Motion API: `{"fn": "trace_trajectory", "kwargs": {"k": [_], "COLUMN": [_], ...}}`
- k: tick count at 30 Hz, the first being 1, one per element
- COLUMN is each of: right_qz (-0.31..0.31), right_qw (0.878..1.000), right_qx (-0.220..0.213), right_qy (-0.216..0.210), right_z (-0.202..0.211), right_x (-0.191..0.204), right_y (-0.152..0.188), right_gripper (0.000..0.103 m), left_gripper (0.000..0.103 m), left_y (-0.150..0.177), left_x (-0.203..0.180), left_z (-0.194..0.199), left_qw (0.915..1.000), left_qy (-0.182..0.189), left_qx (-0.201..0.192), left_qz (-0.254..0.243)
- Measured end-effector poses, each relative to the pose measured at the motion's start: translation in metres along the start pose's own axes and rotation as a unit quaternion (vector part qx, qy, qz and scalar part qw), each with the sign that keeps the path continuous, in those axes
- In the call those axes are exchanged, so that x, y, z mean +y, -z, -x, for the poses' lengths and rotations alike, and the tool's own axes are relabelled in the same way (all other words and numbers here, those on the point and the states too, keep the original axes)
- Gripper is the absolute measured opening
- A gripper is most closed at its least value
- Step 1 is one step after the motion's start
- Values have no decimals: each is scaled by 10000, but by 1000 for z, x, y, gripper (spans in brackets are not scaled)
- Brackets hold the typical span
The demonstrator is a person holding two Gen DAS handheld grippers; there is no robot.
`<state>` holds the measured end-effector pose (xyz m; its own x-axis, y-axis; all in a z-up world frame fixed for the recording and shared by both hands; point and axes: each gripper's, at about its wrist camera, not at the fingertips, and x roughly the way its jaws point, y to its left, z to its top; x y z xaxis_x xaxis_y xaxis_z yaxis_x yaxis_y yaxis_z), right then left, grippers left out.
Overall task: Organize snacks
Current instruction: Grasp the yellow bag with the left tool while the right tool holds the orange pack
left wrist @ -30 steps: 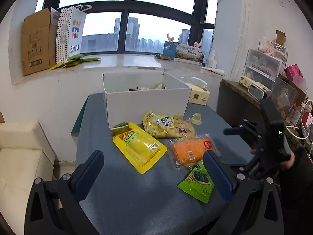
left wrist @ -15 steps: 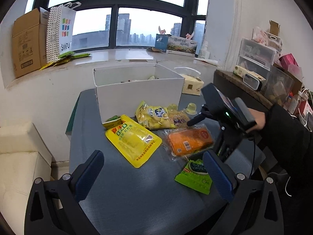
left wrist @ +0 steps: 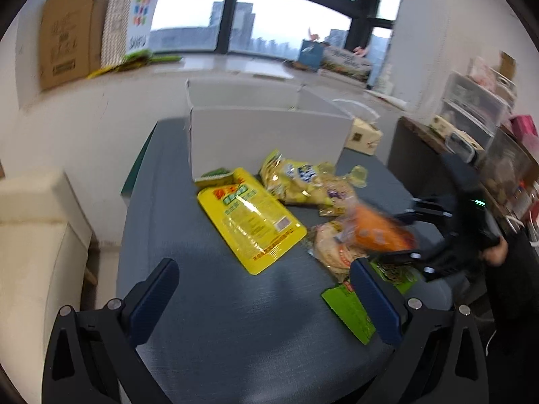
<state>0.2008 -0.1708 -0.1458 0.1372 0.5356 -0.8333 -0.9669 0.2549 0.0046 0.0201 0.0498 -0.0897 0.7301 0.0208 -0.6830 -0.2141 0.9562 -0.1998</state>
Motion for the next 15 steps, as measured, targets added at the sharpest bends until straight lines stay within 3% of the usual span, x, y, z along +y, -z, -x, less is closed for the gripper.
{"fn": "trace_trajectory", "kwargs": {"k": [5,9,12,15], "right_qz": [-914,-1989,-2765,-3088], "right_qw": [9927,9716,9493,9393], "right_qx": [-668,-1149,-1287,-1319], "right_qy": [425,573,758,704], "right_z": [40,59,67,70], "right_x": [4,-3,-5,-4], "right_y": [24,40,53,63], "right_gripper": [67,67,67,67], "left_gripper": [103,103,103,103], "left_y": [-9,-25,-35,-41], "left_x": [1,-4,2,7], "left_z": [-38,-75,-103,-124], "left_qw": [9991,9988,9956,9910], "left_qy": [-36,-103,-368,-744], "left_qx": [235,239,370,481], "left_qz": [362,405,783,1001]}}
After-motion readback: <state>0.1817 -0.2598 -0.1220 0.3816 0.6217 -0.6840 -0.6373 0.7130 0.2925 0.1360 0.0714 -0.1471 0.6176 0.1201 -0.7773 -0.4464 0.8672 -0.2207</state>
